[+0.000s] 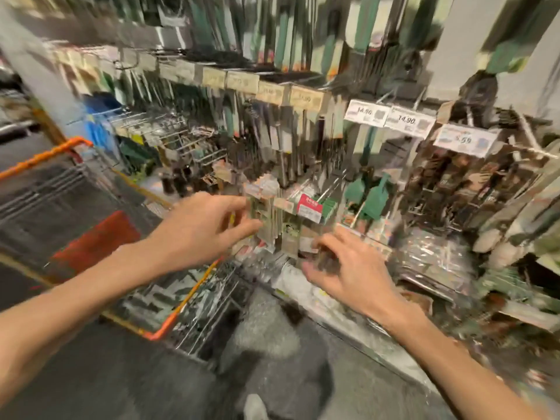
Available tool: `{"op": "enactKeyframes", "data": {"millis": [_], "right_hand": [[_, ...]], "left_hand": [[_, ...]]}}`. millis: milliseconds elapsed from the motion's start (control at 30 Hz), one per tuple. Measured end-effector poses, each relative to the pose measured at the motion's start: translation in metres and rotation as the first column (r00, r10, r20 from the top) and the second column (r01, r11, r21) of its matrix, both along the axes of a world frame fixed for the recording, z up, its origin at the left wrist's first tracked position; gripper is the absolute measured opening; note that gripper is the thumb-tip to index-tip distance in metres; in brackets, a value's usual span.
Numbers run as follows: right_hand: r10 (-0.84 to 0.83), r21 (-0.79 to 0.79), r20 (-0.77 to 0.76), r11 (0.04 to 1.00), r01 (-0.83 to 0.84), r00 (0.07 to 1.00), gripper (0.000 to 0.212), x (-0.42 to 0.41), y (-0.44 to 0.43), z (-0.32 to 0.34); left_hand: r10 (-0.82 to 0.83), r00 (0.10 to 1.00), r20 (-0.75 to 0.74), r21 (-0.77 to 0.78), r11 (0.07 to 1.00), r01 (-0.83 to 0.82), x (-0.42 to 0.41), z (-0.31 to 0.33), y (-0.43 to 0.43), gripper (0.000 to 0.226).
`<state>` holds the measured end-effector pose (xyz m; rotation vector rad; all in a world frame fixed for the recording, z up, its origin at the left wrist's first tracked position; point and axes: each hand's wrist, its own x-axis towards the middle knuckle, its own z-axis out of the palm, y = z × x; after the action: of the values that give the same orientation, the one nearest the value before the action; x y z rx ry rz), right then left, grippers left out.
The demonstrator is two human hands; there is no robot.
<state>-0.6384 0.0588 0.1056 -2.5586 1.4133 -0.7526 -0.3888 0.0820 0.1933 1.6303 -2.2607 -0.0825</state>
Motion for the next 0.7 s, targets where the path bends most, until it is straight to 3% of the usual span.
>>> {"op": "enactKeyframes", "data": {"millis": [167,267,367,567,700], "right_hand": [[0.118,0.108,0.032,0.987,-0.121,0.992,0.046,0.086,0.029,-0.07],[0.209,0.182,0.065,0.959,-0.217,0.976,0.042,0.146,0.037,-0.102],[0.272,0.241,-0.019,0.935,-0.259,0.962,0.047,0.208,0.034,-0.129],[0.281,0.471,-0.158,0.864,-0.178,0.947,0.054,0.335,0.028,-0.172],[0.237,0.591,-0.152,0.8,-0.104,0.96,0.05,0.404,0.021,-0.203]], "left_hand": [[0.291,0.956,-0.037,0.103,0.953,-0.286,0.081,-0.071,0.068,0.045],[0.376,0.927,0.016,0.196,0.908,-0.371,0.132,-0.107,0.091,0.033],[0.439,0.897,0.057,0.242,0.866,-0.439,0.194,-0.148,0.097,0.024],[0.475,0.879,0.037,0.44,0.782,-0.442,0.312,-0.219,0.079,0.023],[0.471,0.882,-0.002,0.555,0.734,-0.391,0.379,-0.261,0.055,0.022]]}}
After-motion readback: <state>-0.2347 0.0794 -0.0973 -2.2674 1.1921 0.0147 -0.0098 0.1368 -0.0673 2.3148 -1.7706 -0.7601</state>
